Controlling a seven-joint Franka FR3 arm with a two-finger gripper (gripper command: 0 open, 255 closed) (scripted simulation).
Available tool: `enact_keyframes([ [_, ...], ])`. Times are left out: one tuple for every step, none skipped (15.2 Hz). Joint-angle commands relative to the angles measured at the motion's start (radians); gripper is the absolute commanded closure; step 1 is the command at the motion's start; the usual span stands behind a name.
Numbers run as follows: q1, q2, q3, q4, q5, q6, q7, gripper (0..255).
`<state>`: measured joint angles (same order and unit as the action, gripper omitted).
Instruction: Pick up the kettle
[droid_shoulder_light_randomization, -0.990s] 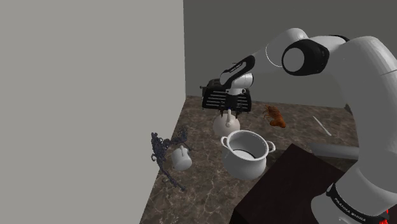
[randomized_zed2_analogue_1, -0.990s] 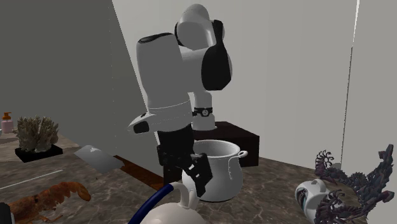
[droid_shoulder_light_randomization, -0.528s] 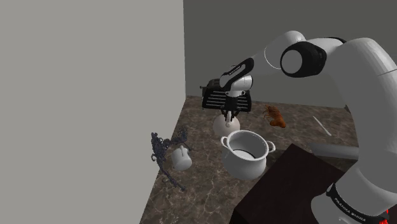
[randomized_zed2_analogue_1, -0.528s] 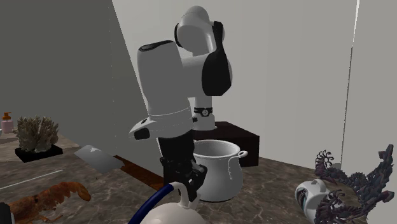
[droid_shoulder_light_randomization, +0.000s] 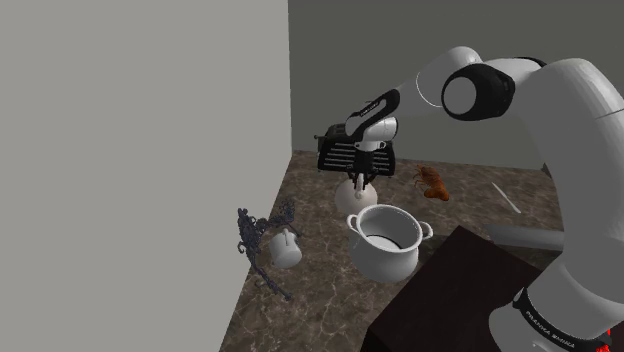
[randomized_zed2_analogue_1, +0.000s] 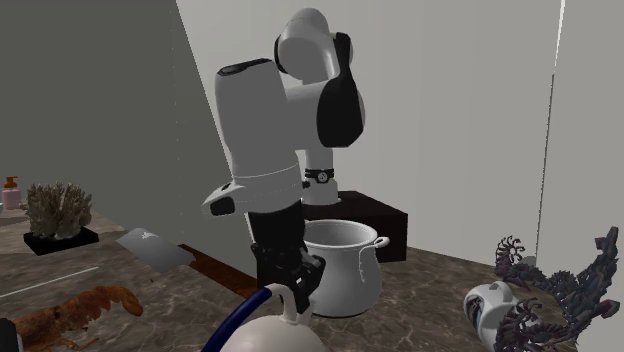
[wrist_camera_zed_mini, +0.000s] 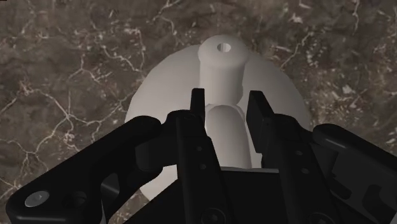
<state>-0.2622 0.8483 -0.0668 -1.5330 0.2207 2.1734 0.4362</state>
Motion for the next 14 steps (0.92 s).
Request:
enact_keyframes([
  [0.001, -0.019, -0.001, -0.006, -0.002, -0.011, 0.002, 255],
  [0.001, -0.029, -0.002, -0.009, -0.003, -0.018, 0.003, 255],
  [0.002, -0.038, -0.003, -0.011, -0.004, -0.026, 0.005, 255],
  [0.002, -0.049, -0.004, -0.014, -0.005, -0.033, 0.006, 255],
  [0.003, -0.058, -0.005, -0.016, -0.006, -0.04, 0.007, 255],
  [0.003, -0.068, -0.006, -0.018, -0.007, -0.048, 0.009, 255],
  [0.004, -0.077, -0.006, -0.02, -0.008, -0.056, 0.01, 255],
  [0.004, -0.086, -0.007, -0.021, -0.009, -0.064, 0.011, 255],
  [0.005, -0.096, -0.008, -0.022, -0.01, -0.071, 0.013, 255],
  [0.005, -0.105, -0.009, -0.024, -0.011, -0.079, 0.014, 255],
  [0.005, -0.114, -0.01, -0.025, -0.012, -0.087, 0.015, 255],
  [0.006, -0.123, -0.01, -0.025, -0.013, -0.096, 0.017, 255],
  [0.006, -0.131, -0.011, -0.025, -0.015, -0.104, 0.018, 255],
  [0.006, -0.133, -0.011, -0.025, -0.015, -0.105, 0.019, 255],
])
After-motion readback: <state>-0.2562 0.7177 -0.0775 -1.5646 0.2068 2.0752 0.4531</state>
